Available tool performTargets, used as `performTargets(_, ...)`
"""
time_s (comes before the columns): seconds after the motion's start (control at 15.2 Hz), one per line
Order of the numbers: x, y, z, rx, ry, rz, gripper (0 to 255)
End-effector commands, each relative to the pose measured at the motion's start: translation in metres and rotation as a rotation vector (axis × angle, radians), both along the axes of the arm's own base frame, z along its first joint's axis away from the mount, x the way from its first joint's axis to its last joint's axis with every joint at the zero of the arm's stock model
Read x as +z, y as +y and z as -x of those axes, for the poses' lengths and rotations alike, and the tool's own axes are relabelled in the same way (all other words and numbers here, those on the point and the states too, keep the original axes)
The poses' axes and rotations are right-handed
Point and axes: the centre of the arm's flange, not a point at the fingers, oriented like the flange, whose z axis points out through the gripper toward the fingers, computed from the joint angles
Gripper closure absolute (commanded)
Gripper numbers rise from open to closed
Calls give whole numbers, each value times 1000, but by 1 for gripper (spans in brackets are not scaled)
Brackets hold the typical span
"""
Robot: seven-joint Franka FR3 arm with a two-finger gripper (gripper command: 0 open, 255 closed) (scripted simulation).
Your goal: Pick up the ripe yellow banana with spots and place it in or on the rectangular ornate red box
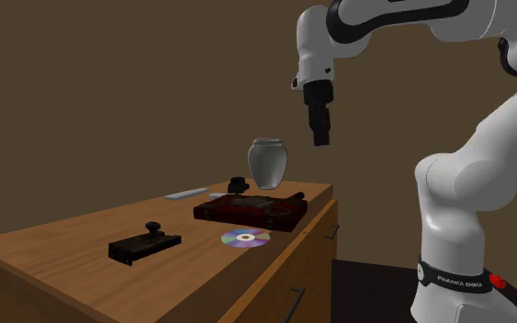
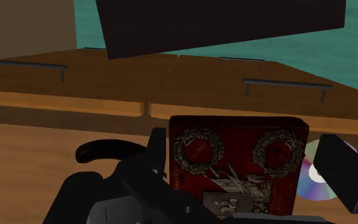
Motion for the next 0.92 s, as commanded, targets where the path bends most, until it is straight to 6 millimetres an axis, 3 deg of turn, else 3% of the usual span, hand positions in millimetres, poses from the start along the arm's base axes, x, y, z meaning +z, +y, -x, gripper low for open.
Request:
performTargets(0.0, 0, 0, 0, 0, 0, 0, 0)
performTargets(0.46, -59, -50, -43, -424, -43, 36, 0)
performTargets(0.86, -107, -105, -62, -787, -79, 66, 0)
